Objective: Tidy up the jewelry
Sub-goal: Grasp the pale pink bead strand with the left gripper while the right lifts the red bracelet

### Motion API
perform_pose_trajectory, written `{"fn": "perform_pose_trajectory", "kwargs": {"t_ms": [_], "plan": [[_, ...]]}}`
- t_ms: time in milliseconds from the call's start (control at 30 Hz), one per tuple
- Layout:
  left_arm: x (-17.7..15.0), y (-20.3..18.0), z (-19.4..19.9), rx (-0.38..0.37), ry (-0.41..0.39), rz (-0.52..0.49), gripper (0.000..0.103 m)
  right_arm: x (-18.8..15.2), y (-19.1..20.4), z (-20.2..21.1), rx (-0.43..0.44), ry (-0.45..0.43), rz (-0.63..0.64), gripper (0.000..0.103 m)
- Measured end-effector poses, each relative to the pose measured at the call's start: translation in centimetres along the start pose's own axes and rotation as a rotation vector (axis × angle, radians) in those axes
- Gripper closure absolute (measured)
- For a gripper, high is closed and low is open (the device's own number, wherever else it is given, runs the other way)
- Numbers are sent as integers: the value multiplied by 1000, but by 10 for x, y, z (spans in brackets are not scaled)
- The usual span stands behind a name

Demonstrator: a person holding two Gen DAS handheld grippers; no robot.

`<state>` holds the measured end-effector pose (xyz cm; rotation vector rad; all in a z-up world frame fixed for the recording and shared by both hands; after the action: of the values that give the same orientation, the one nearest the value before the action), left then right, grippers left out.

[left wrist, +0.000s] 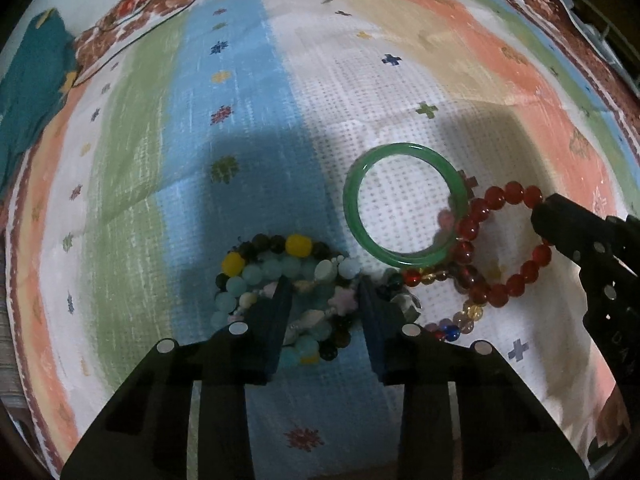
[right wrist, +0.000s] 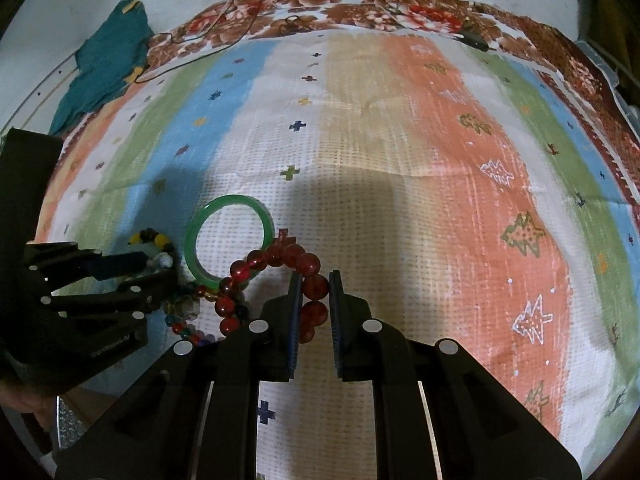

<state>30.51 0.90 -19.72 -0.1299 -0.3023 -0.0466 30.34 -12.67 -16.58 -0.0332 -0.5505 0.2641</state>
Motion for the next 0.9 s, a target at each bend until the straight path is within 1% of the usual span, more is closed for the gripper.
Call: {"fn": "perform_pose_trajectory", "kwargs": {"t_ms": [33,67,100,133,233,367,433,533,600,900], "plan": [[-1,-1,1,-4,-7,2,71,0,1,0,-1,0,2,89],[-1,-1,2,-8,-13,5,74,-1,1,0,-2,-1,4,89],[0,0,5,-10,-25,11,79,-1,1,0,-4,-3,7,89],[0,1,8,-8,-36,15,88,-1,1,1,-6,-4,10,89],[-1,2,14,-27,-48,23,96,-1,2,3,-7,-9,19,89],[-3,10,16,-23,-52,46,96,0,6,8,-3,-20,29,89],[-4,11,22,-20,-67,49,96,-1,8,12,-2,-26,38,89],[-6,13,34,-20,-88,44,96,-2,12,20,-3,-42,57,89],[-6,15,43,-6,-109,38,96,-1,15,25,0,-53,67,89],[-15,26,71,8,-161,54,96,-3,28,42,19,-83,82,89]]}}
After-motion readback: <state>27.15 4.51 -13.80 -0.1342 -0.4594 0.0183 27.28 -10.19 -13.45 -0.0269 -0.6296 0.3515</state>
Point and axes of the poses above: each gripper's, at about its wrist camera, not at the fingertips, and z roughly against the way its jaws point, y to its left, x to its top, the point moved 5 cm from there along -z, roughly the way its jaws point, and after that the axes turned 10 degrees about -x, right-handed, at the moved point
